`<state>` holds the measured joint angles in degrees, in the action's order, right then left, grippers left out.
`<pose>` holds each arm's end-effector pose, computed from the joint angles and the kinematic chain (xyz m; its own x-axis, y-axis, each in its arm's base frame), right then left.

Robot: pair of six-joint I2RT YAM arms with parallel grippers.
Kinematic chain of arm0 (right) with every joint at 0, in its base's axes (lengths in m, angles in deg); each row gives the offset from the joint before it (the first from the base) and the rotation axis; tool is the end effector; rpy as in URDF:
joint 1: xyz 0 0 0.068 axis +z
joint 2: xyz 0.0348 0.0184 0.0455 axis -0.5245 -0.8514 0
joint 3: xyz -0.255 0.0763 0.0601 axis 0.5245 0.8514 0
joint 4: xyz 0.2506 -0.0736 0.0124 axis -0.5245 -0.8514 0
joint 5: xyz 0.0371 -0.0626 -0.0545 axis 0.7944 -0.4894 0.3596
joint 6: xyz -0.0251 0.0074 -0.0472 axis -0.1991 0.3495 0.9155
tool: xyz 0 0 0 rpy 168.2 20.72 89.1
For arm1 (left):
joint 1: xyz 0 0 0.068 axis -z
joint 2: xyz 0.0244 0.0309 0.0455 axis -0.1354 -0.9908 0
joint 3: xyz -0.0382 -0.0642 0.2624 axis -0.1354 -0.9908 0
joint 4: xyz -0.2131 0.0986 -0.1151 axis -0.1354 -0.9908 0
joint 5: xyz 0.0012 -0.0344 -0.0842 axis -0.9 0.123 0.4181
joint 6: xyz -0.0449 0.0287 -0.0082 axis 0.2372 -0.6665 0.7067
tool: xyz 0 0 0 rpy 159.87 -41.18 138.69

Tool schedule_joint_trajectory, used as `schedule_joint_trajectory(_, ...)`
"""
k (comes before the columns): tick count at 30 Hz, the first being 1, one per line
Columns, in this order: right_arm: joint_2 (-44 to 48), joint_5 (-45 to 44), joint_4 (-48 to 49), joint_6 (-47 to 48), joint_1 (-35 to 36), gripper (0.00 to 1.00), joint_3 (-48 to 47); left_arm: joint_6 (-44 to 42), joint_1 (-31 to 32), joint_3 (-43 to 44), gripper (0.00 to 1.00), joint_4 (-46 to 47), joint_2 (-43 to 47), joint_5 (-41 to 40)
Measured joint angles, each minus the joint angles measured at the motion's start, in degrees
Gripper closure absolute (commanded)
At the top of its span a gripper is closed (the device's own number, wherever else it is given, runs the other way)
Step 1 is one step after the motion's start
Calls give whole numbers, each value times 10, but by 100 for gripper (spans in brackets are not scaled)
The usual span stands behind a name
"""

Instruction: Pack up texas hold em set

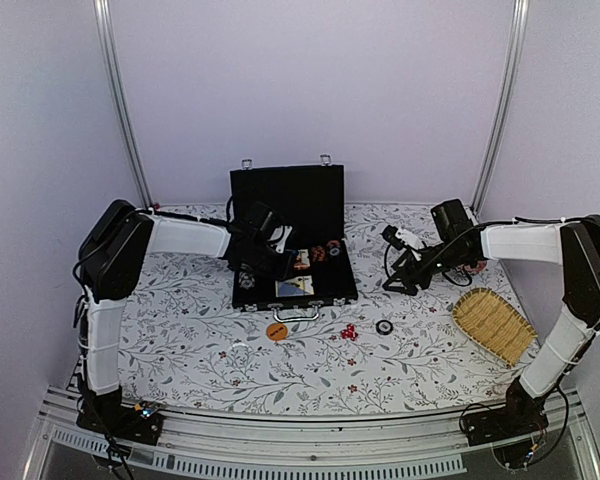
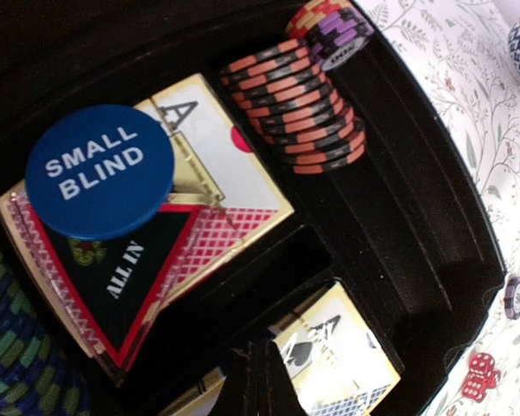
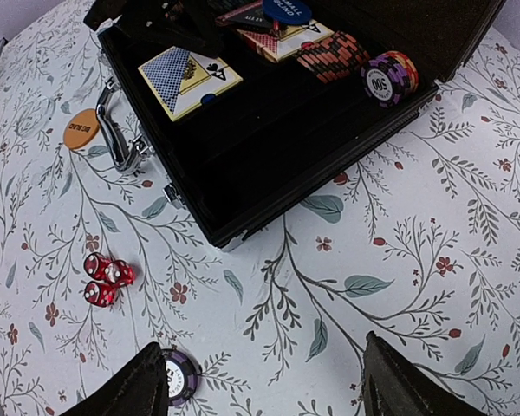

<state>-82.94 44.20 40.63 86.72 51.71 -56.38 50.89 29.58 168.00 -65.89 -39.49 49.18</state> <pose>0.3114 0.1346 0.1895 -0.3473 -0.5958 -0.7242 -0.8993 0.4306 0.0770 0.3628 -0.2849 0.1445 -0.8125 0.2257 -0.5375 0.4485 0.8311 -0.3289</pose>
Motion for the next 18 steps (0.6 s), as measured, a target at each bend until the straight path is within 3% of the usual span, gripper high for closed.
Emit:
schedule_joint_trajectory(12,-6,3,-10,0,0,23,-1,-3,25,-10,100,17,1,-20)
schedule_joint_trajectory(18,-7,5,-15,0,0,23,-4,-15,29,-10,98,-18,22,-35)
